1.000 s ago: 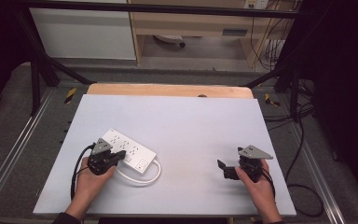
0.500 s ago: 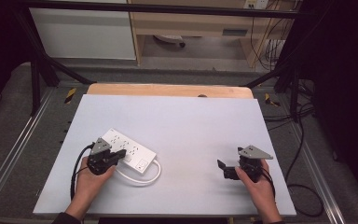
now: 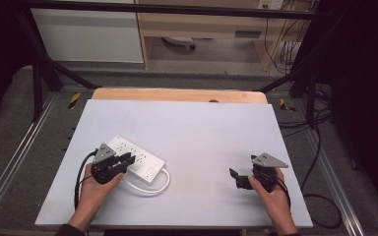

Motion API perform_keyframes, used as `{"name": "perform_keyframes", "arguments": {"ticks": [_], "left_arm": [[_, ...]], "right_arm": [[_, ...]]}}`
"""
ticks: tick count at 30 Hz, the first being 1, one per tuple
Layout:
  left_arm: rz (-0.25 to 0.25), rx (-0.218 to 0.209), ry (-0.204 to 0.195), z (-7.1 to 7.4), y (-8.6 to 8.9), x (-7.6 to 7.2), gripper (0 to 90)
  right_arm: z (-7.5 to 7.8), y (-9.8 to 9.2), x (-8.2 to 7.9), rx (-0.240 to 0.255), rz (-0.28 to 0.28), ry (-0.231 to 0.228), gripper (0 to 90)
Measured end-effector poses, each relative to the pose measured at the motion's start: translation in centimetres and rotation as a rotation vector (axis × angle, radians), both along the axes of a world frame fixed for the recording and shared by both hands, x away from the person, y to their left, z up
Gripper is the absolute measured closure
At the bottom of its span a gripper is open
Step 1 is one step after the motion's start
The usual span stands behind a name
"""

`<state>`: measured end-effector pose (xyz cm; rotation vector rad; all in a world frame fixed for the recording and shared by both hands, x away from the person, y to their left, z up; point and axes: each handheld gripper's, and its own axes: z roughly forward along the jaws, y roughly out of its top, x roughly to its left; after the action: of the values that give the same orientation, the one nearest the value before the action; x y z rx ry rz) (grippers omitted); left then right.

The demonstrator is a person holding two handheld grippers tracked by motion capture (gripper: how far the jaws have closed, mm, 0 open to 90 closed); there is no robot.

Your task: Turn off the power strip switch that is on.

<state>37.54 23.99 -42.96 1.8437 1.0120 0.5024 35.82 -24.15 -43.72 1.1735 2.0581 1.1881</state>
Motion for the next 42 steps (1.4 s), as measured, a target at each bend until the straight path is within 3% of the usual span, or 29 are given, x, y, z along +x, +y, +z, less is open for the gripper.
{"name": "perform_keyframes", "arguments": {"ticks": [22, 30, 33, 42], "left_arm": [[0.015, -0.019, -0.046, 0.46, -0.46, -0.15, 40.5], [0.038, -0.041, -0.048, 0.63, -0.72, -0.12, 19.6], [0.055, -0.052, -0.031, 0.71, -0.71, -0.04, 9.7], [0.056, -0.064, -0.060, 0.96, -0.66, -0.14, 6.1]], "right_arm": [[0.01, 0.03, -0.03, 0.002, 0.000, 0.003, 3.6], [0.01, 0.02, -0.03, 0.002, 0.001, 0.003, 3.6], [0.00, 0.02, -0.02, 0.001, 0.001, 0.002, 3.6], [0.00, 0.02, -0.03, 0.001, 0.001, 0.002, 3.6]]}}
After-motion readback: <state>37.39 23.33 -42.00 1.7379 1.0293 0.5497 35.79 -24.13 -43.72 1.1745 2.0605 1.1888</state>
